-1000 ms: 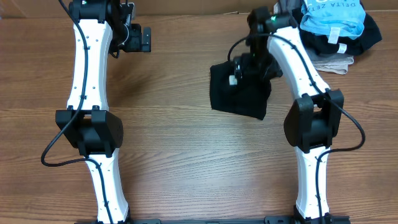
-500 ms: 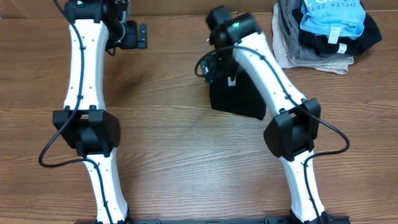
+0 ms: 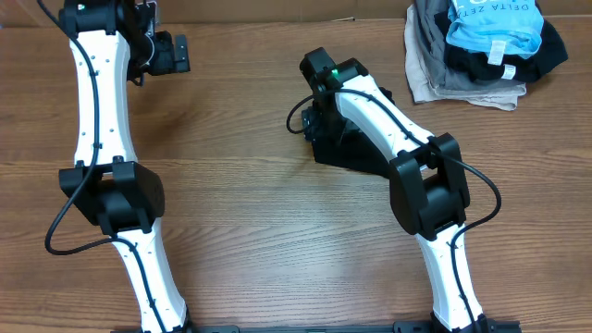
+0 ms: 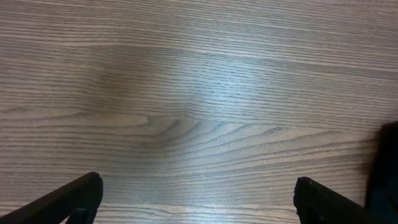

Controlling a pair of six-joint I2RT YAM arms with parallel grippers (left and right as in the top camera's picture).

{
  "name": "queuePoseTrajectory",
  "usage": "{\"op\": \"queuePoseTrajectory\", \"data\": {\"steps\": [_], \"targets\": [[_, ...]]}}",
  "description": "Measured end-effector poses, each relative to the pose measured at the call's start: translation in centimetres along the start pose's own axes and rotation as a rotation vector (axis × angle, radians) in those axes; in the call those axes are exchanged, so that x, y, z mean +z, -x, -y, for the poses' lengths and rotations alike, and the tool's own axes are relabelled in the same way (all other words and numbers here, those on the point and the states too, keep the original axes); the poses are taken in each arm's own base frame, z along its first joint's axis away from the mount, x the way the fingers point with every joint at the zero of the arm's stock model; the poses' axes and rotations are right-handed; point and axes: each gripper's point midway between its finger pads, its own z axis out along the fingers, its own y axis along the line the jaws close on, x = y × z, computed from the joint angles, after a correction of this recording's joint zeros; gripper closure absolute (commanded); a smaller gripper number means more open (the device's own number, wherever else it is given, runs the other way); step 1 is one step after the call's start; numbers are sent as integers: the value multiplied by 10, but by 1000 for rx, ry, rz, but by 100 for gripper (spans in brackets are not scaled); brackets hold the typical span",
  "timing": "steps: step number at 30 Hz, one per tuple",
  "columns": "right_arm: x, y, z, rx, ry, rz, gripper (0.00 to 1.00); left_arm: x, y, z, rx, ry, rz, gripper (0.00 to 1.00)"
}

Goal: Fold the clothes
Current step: 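Lift the folded black shirt with the right gripper, then carry the shirt to the top-right stack and place it on top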

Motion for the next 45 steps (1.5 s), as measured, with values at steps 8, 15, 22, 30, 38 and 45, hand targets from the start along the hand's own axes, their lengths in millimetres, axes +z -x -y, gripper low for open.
{"op": "queuePoseTrajectory", "data": {"steps": [8,15,22,30,38,45], "targets": [[1,19,-19,3,34,96,20,13,-14,-2,-7,3,-59,0],[16,13,-23,-38,-47,92,29,27,-26,-4,-13,5,-112,0],[17,9,-2,-32,-140,69,96,33,-31,-5,-15,6,-128,0],[2,0,25,-1,-148,-36,96,33,-30,-4,-13,6,-127,0],[-93,40,95,82,-137,51,96,35,-27,6,6,-1,-112,0],[-180,70,158,202,-118,282,96,35,-25,11,17,-5,-101,0]]}}
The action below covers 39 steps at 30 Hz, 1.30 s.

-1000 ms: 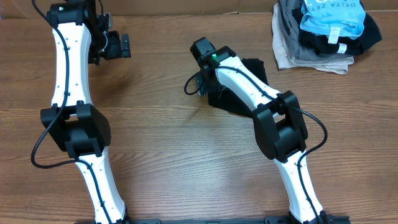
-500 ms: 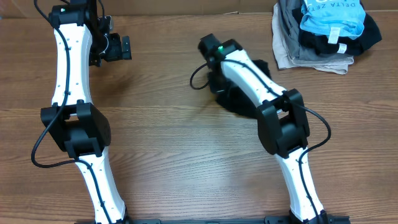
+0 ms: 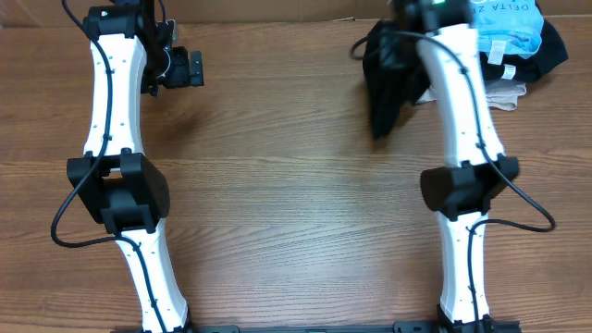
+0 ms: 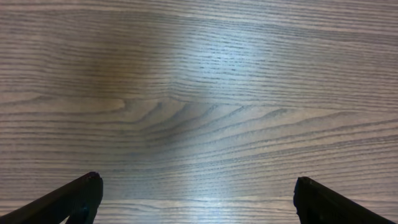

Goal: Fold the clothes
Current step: 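Carry the shirt to the top-right stack and place it on top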

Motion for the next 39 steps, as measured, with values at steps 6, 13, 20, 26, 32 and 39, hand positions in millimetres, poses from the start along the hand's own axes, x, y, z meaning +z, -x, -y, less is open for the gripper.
{"op": "queuePoseTrajectory", "data": {"steps": [6,13,20,26,32,39], "targets": [[-30,39,75,144,-32,169,96,0,5,0,2,-1,20,0],[-37,78,174,271,-144,341,96,3,11,0,5,-2,42,0],[-60,113,238,285,-282,530,96,27,2,-2,2,-1,10,0],[-83,132,296,308,-380,671,96,45,3,-4,-2,-2,20,0],[-70,159,318,238,-434,763,96,48,16,-4,-10,-5,73,0],[27,163,292,59,-432,672,96,47,30,-3,-5,-9,132,0]]}}
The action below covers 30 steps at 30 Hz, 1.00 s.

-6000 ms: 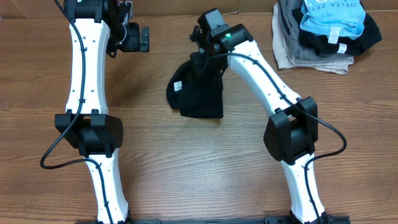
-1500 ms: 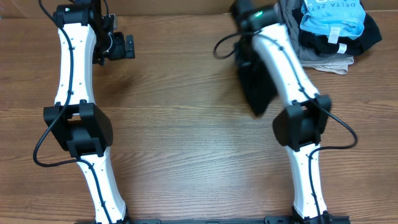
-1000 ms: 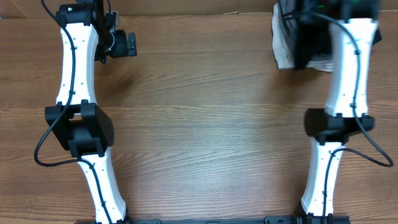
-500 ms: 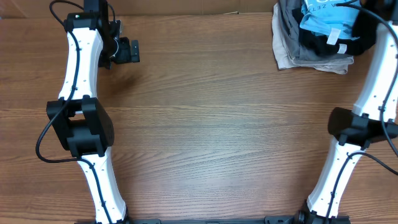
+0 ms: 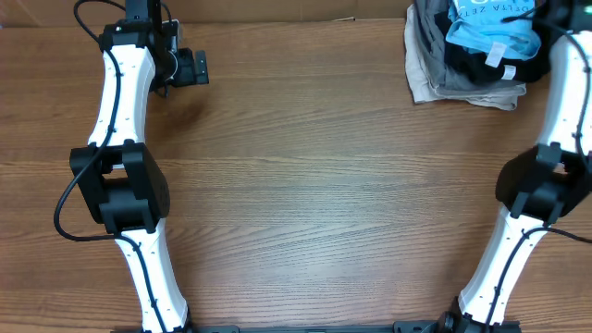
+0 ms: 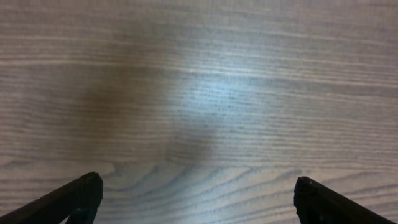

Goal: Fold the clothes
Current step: 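Carry the shirt to the top-right stack and place it on top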

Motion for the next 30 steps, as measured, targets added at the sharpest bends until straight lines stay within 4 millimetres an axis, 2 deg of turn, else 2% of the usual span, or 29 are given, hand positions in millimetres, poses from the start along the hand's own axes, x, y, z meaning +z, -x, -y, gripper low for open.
{"op": "queuePoseTrajectory", "data": {"steps": [4,9,13,17,18,19,22,23,24,30], "targets": [[8,-26,-50,-98,71,-43,96,0,7,1,3,-2,28,0],[-6,-23,-104,-179,145,-30,96,0,15,1,7,-4,59,0],[-16,-23,-135,-218,190,-33,96,0,16,1,8,-5,65,0],[-16,-42,-159,-251,228,-81,96,0,16,1,7,-5,65,0],[-15,-48,-162,-254,234,-93,90,0,16,1,7,-5,65,0],[-13,-52,-164,-252,236,-103,79,0,16,1,8,-5,65,0],[-13,-58,-166,-241,240,-127,20,0,16,1,8,-5,65,0],[-14,-60,-167,-237,244,-135,7,0,16,1,7,-5,65,0],[-14,-62,-167,-232,244,-143,0,0,16,1,8,-5,65,0],[-24,-72,-175,-183,262,-203,0,0,15,4,12,-7,64,0]]}}
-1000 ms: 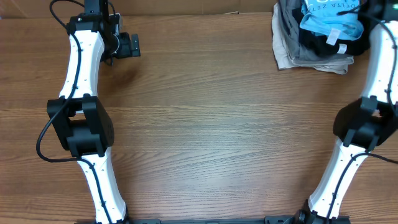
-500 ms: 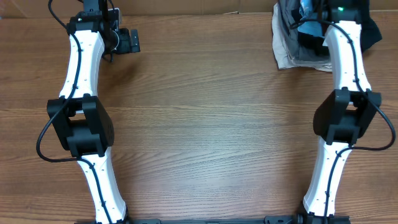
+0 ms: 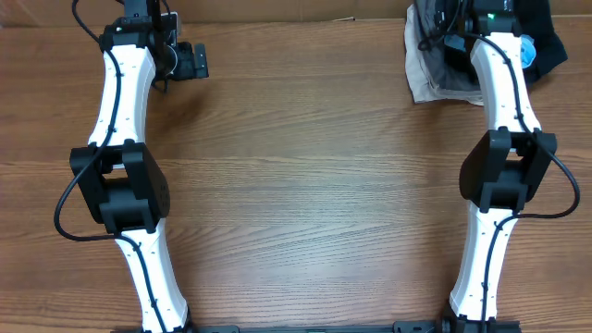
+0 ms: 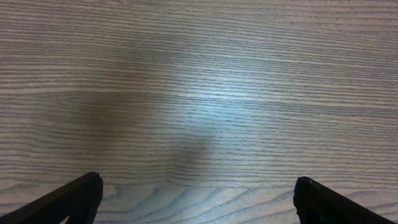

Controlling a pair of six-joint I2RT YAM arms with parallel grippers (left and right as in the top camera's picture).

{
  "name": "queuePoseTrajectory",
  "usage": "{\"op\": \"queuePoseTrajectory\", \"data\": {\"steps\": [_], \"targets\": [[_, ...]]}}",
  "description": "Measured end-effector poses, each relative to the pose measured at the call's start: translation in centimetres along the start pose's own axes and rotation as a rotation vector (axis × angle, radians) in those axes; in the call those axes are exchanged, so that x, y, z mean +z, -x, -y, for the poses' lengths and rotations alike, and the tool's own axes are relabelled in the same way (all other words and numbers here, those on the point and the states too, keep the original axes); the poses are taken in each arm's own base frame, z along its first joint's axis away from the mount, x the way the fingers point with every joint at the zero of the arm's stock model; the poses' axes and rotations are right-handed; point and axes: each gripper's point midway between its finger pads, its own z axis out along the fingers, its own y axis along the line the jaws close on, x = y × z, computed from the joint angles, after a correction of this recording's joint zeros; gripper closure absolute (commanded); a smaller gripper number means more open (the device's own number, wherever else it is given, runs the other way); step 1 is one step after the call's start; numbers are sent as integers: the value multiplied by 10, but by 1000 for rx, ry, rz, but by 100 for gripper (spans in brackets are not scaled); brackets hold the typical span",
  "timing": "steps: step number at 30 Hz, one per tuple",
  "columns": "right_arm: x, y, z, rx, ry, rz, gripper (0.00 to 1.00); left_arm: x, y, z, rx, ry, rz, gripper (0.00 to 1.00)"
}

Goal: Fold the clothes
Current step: 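Carry the shirt to the top-right stack and place it on top, then open the right gripper and withdraw it from the stack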

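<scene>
The clothes pile sits at the table's far right corner: beige and grey pieces at its left, a black garment at its right, a strip of light blue garment showing beside my arm. My right gripper is over the pile's left part, its fingers lost among dark cloth. My left gripper hangs at the far left, open and holding nothing; in the left wrist view its gripper has only bare wood between the fingertips.
The wooden table stretches between the two arms. Both arms rise from the near edge, the right arm lying across the pile's middle. The table's far edge runs just behind both grippers.
My right arm has swung from the far right edge to over the left part of the pile, covering most of the light blue garment. The left gripper stays open, nearly in place.
First my right gripper was down on a folded black garment at mid-table. Then it held that garment hanging beside the pile. Then the garment was gone from mid-table and the arm stood right of the pile. Now the gripper is over the pile. The left gripper stayed open.
</scene>
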Motion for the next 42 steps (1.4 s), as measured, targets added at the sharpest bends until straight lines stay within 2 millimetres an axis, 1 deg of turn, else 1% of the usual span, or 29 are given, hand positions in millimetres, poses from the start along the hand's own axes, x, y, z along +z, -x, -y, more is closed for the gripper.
{"op": "queuePoseTrajectory", "data": {"steps": [3,6,7,11,14,16,18,20,23,25,28,31,33,36,42], "targets": [[-13,2,-3,30,11,-15,0,0,0,1,2,-1,0,0],[-33,12,2,62,16,-4,0,0,0,1,2,-1,0,0],[-50,21,7,81,20,11,0,0,0,1,1,-1,0,0],[-104,48,24,131,36,73,0,0,0,1,2,0,0,0],[-153,67,36,158,77,126,0,0,0,1,1,-1,0,0],[-177,71,36,164,122,138,0,0,0,1,1,-1,0,1],[-195,69,31,166,179,128,0,0,0,1,1,-1,0,0],[-212,63,20,176,261,103,0,0,0,1,1,-1,0,0],[-222,46,-6,188,391,27,0,0,0,1,1,-1,0,0],[-231,35,-27,187,494,-26,0,0,0,1,1,-1,0,0],[-248,26,-56,188,640,-80,0,0,0,1,1,-1,0,0],[-260,22,-74,188,730,-109,0,0,0,1,1,-1,0,0],[-265,22,-80,188,765,-112,0,0,0,1,1,-1,0,0],[-269,16,-84,190,791,-141,0,0,0,1,1,-1,0,0],[-272,9,-86,194,804,-174,0,0,0,1,1,-1,0,0]]}}
